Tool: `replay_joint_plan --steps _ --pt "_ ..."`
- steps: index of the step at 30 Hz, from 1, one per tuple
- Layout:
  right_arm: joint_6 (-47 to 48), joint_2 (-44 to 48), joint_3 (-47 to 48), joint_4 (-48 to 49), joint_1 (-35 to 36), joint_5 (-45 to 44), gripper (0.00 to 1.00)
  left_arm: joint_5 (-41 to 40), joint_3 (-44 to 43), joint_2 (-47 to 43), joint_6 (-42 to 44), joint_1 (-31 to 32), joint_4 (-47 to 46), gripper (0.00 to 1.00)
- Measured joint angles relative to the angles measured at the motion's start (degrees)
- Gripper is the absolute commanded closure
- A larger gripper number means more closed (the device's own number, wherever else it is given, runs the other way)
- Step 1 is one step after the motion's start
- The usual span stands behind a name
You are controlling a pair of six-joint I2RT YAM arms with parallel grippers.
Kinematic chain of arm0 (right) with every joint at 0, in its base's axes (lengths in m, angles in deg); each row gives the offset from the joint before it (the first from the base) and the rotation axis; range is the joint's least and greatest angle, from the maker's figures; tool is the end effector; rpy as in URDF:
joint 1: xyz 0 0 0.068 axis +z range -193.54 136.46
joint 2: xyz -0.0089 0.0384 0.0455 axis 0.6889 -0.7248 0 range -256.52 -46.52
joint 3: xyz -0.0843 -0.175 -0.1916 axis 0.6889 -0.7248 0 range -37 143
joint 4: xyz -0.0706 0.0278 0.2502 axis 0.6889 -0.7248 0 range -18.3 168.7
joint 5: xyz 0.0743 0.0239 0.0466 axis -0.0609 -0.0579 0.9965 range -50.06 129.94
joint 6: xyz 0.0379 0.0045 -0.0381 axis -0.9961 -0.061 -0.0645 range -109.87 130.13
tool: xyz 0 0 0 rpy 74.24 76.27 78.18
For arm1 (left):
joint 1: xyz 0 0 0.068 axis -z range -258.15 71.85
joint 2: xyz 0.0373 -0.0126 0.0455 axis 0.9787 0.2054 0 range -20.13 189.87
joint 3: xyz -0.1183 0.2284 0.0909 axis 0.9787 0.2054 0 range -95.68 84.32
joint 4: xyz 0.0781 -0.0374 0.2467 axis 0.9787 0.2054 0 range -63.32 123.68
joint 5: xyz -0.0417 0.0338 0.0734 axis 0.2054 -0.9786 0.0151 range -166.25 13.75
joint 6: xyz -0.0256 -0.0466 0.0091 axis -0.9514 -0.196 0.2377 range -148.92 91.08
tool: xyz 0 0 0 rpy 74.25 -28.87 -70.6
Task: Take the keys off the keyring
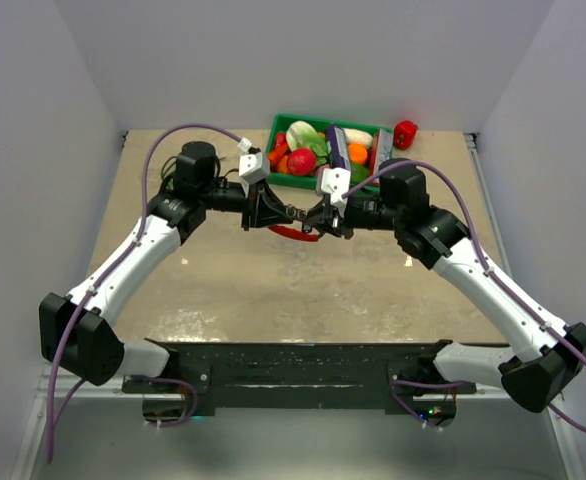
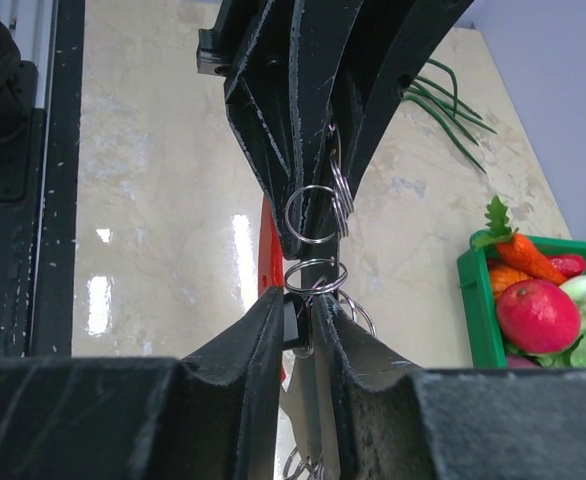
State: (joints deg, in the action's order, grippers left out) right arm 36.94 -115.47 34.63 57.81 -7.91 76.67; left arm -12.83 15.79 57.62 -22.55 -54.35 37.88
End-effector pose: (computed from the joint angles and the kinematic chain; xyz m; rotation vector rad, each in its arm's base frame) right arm 0.2025 0.1714 0.3993 -1.3256 1.3381 0.7082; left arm 0.2615 -0.1502 0.3601 1.1846 1.4993 -1.2571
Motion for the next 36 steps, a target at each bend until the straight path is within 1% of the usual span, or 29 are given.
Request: replay_joint_plan --steps 2,6,8,28,36 --pt "-0.2 0.0 -0.1 0.3 0.0 -0.3 0.86 0.0 0.0 0.0 0.0 0.0 0.0 1.0" --pt "0.2 0.0 -0.6 1.0 0.0 -1.2 0.98 -0.3 0.0 0.0 0.0 0.0 0.2 1.0" --pt "0.5 0.1 -0.6 1.1 0.0 -1.6 1.0 -0.4 0.0 0.0 0.0 0.0 0.2 1.0" --pt "2.1 0.5 -0.4 0.7 0.5 -4.3 1.0 -0.7 0.7 0.0 0.1 0.0 -0.9 1.0" --pt "1.6 0.3 2.8 -2.4 -0.4 -1.4 1.0 0.6 0.8 -0.4 0.1 0.3 -1.4 1.0"
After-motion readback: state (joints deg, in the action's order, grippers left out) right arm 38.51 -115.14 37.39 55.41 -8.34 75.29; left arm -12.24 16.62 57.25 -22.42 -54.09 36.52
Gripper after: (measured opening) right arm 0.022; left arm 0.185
